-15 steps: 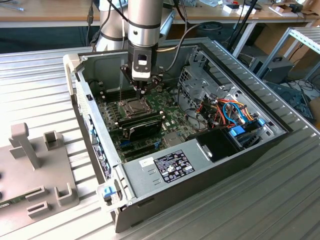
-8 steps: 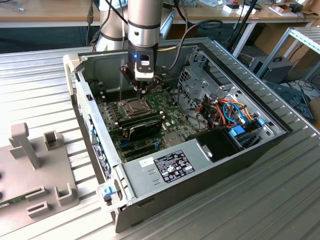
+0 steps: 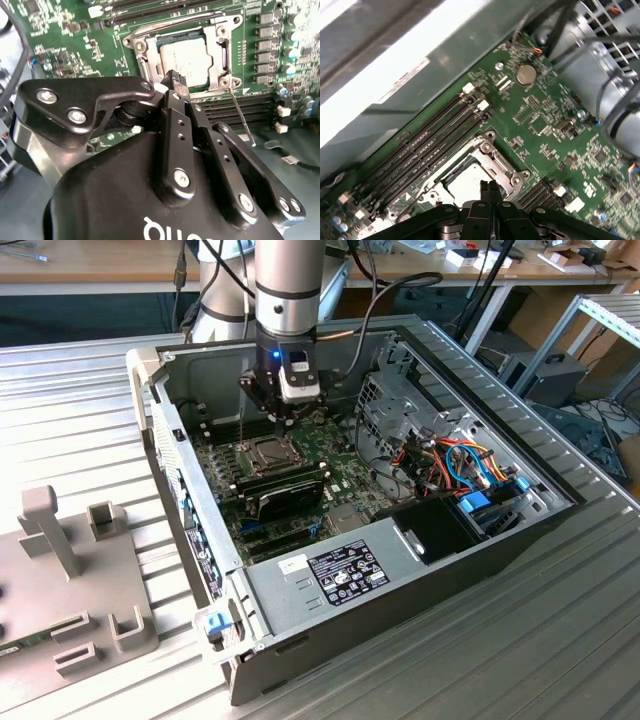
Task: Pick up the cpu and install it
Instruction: 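Install the first cpu locking lever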
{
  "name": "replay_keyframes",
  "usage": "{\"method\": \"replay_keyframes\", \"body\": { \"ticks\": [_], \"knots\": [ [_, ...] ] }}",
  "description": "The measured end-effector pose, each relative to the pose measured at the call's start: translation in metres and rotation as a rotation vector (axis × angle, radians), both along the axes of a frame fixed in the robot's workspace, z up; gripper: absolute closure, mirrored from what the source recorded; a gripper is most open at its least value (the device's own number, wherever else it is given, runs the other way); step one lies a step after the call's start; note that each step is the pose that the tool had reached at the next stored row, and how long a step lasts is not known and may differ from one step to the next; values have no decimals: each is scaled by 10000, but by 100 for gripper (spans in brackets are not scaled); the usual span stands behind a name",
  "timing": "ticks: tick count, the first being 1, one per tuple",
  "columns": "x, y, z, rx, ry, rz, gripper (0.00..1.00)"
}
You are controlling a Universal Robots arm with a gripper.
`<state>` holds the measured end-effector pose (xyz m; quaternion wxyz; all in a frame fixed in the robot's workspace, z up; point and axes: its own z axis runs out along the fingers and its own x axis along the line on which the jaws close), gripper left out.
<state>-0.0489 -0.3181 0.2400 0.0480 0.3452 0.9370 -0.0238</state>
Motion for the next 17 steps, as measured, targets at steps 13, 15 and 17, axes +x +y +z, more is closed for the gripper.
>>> {"method": "replay_keyframes", "body": {
  "ticks": [13,15,17],
  "knots": [
    [0,0,-13,-1,0,2280,89],
    [0,0,-13,0,0,2349,89],
    [-1,-6,-13,-1,0,2448,89]
  ]
}}
